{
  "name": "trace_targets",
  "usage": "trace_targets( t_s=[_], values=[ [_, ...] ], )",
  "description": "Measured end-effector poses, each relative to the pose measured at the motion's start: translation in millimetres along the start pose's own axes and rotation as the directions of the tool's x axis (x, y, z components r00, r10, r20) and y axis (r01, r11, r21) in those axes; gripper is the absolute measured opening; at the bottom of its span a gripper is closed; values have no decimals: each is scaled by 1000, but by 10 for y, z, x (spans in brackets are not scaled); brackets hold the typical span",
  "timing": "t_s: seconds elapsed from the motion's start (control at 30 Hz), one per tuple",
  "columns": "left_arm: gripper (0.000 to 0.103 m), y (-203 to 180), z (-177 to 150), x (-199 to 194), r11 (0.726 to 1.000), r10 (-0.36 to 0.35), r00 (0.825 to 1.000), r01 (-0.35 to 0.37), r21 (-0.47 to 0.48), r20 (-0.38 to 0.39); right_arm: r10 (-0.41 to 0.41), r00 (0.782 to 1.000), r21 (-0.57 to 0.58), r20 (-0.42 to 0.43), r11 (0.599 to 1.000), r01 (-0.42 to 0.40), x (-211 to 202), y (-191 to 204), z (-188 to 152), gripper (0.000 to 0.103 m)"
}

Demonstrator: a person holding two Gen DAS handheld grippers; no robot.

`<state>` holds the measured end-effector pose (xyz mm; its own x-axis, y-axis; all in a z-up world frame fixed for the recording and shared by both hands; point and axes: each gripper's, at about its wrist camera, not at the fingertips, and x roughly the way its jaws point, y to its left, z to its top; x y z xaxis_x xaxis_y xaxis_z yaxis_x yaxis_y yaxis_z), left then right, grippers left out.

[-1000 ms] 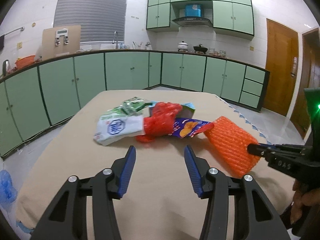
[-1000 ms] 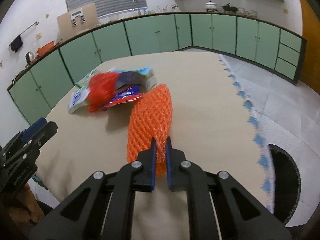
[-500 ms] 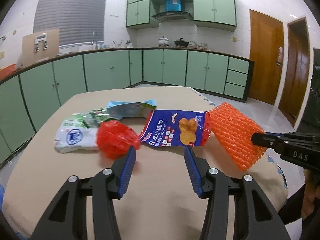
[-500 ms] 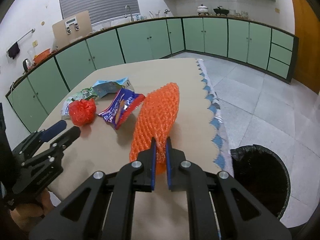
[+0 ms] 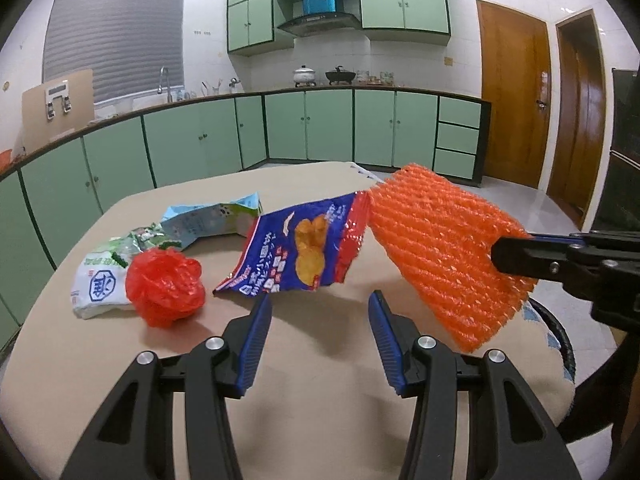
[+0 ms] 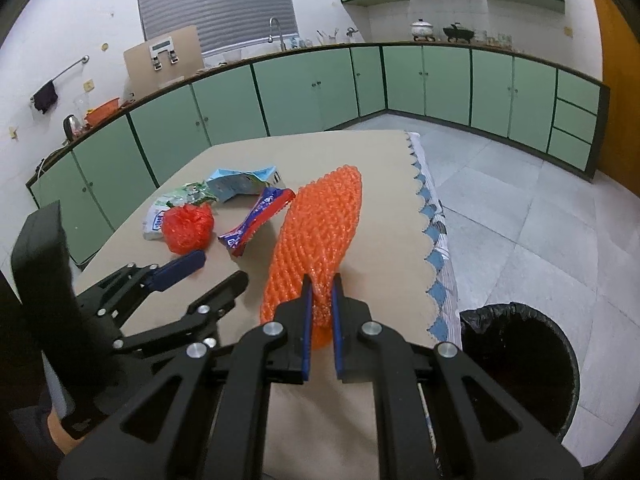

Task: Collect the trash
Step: 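Grasp the blue snack bag with the left tool while the right tool grasps the orange foam net, then carry the snack bag and foam net over the bin and release both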

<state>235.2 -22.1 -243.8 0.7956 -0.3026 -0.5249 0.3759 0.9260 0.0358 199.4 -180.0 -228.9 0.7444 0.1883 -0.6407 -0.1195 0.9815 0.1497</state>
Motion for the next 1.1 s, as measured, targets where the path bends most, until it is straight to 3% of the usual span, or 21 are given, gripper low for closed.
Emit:
trace_targets(
  t_s=[0.3, 0.37, 0.43, 0.53, 0.87, 1.1],
  values=[
    [49, -26, 90, 108, 1000, 21, 1000, -21, 15, 0, 9, 1000, -26, 5, 1000, -9, -64, 72, 0, 7],
    [39, -35, 105, 121, 999, 24, 1000, -24, 20, -1, 10, 1000, -32, 9, 999, -9, -89, 84, 7, 7],
    [11, -35, 117, 133, 1000, 16, 1000, -16, 16, -7, 9, 1000, -32, 11, 999, -9, -110, 91, 9, 7],
    [3, -20, 130, 105, 1000, 12, 1000, -12, 4, 3, 8, 1000, -30, 11, 1000, -8, -134, 93, -1, 7],
    [0, 45, 216, -347, 999, 15, 997, -12, -47, 71, 4, 999, -29, 38, 1000, -3, -313, 94, 24, 7],
    [0, 69, 336, -695, 995, 14, 994, -4, -96, 110, -23, 998, 9, 61, 1000, 23, -534, -142, 20, 7]
  ],
)
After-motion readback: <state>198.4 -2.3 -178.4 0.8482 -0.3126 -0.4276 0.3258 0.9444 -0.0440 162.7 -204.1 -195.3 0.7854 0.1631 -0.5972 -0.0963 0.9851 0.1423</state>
